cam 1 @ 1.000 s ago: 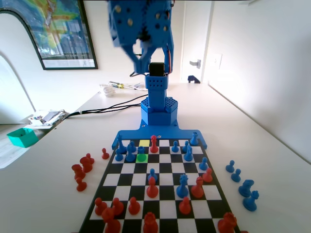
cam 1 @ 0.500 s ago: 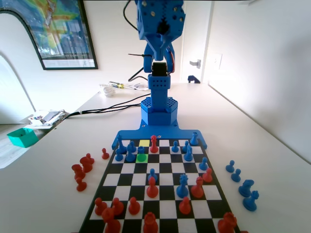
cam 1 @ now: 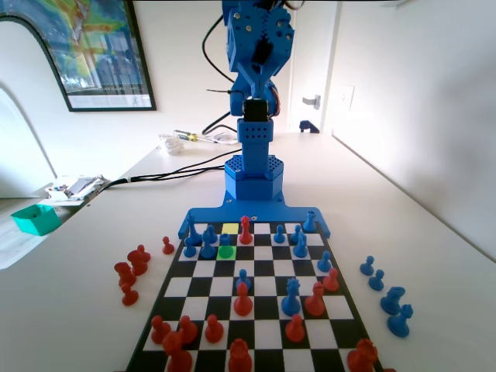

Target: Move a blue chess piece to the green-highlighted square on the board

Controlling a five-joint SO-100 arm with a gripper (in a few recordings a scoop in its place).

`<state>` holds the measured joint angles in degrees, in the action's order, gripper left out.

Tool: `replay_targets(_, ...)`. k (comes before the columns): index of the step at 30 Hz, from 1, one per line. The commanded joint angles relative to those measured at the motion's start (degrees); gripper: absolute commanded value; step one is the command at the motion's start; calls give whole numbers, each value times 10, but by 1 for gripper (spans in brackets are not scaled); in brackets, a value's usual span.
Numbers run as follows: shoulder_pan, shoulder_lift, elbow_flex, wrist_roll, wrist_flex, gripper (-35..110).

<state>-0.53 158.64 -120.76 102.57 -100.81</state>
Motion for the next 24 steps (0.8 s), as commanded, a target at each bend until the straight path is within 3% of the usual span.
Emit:
replay_targets(1,-4,44,-17,-8,37,1)
replay_targets(7,-1,87,-38,-14,88,1)
replay_targets(24,25,164,-42,-13,107,1)
